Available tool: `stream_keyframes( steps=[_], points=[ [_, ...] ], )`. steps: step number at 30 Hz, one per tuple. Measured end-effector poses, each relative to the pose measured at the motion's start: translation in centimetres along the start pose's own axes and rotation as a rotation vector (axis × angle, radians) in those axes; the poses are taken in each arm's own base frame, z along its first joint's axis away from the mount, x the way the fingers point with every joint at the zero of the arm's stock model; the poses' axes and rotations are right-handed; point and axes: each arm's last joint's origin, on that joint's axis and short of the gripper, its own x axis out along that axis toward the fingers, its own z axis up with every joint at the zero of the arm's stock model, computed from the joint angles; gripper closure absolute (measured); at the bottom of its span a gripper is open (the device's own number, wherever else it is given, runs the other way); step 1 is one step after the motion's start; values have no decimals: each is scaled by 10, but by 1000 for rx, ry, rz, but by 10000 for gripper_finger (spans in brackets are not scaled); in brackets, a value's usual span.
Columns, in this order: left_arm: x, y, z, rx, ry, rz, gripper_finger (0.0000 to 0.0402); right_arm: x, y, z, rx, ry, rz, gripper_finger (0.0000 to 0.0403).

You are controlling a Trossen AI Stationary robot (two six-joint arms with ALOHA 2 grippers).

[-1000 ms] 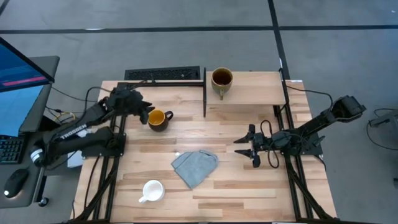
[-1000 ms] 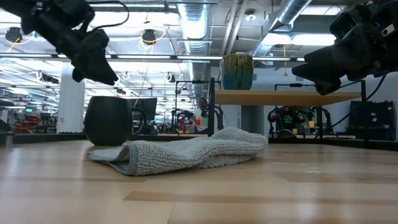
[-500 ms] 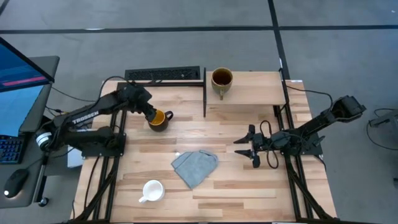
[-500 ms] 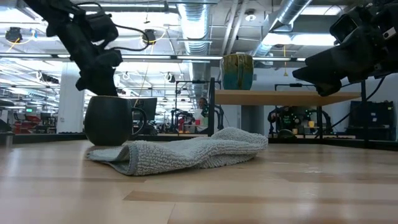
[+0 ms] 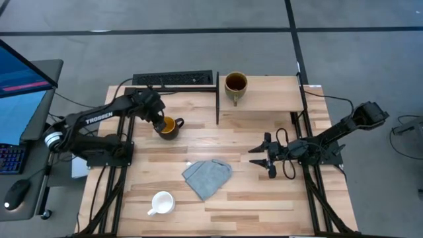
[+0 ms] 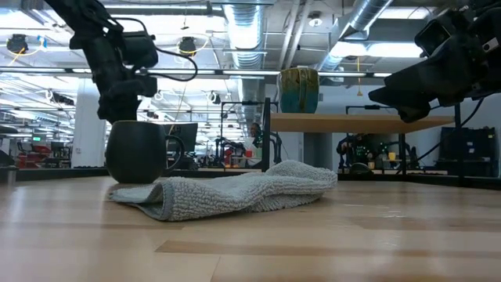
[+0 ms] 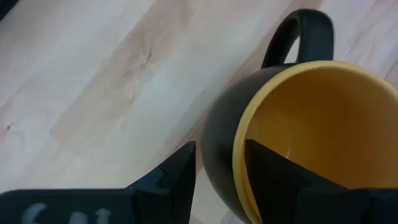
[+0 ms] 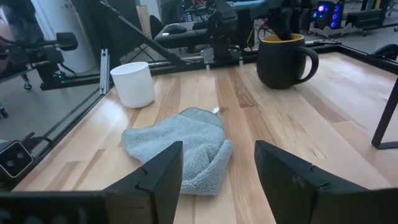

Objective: Stack small to large cups/mugs on shelf
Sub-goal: Put the yellow mug on the shelf

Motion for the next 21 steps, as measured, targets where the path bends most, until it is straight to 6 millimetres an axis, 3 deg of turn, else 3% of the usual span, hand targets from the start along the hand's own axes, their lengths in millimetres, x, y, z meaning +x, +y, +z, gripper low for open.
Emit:
stream_keyframes(
  steps=[21],
  points=[
    [3,1,1,-61,9,11,274,0,0,-1,-27,6,-1,182]
  ],
)
